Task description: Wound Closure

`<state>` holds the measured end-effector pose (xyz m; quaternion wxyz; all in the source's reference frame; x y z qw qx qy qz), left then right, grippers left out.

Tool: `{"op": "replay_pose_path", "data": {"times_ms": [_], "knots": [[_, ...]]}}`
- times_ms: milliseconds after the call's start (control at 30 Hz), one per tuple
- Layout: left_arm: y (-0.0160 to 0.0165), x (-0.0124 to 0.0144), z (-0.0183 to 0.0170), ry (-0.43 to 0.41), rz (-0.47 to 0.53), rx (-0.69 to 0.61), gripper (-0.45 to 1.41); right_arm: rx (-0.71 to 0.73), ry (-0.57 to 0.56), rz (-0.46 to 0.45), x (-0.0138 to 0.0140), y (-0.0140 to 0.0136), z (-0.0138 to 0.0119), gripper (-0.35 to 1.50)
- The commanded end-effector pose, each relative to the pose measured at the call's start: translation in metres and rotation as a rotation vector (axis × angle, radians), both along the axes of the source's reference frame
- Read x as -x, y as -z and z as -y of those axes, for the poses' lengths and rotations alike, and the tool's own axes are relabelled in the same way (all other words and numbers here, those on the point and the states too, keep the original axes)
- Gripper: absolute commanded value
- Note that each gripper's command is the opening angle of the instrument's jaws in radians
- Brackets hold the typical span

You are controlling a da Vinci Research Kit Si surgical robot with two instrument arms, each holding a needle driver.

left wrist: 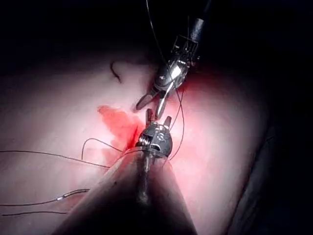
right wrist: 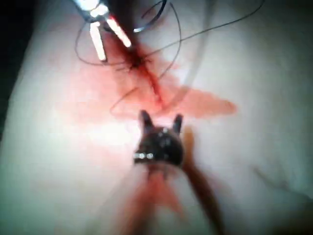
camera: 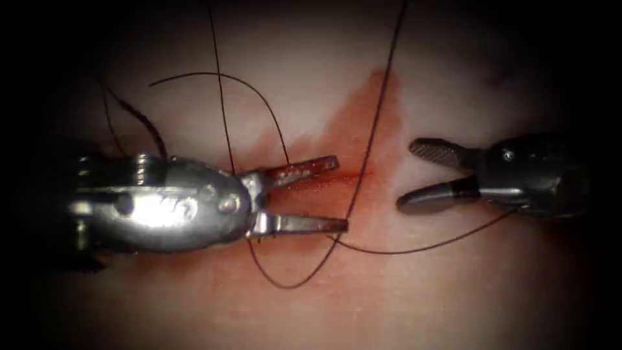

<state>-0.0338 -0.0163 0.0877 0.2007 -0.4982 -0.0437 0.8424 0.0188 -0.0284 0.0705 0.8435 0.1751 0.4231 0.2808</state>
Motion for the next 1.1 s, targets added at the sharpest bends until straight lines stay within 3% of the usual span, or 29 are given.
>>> {"op": "replay_pose_path", "data": {"times_ms": [33, 400, 467, 567, 1100], "knots": [[-0.0001, 0.0014, -0.0001, -0.004, 0.02, -0.003, 0.39, -0.001, 0.001, -0.002, -0.0003, -0.0006, 0.0007, 1.21], [0.0024, 0.0086, 0.0012, -0.009, 0.131, -0.108, 0.52, 0.015, 0.022, 0.062, 0.0009, -0.0012, 0.0011, 1.19], [0.0026, 0.0104, 0.001, 0.002, 0.134, -0.132, 0.66, 0.017, 0.023, 0.065, 0.0009, -0.0014, 0.0012, 1.19], [0.0025, 0.0108, 0.0001, 0.038, 0.126, -0.151, 0.78, 0.017, 0.022, 0.066, 0.0008, -0.0014, 0.0013, 1.19], [0.0025, 0.0125, -0.001, 0.07, 0.119, -0.146, 0.74, 0.015, 0.032, 0.063, -0.0008, -0.0017, 0.0023, 1.19]]}}
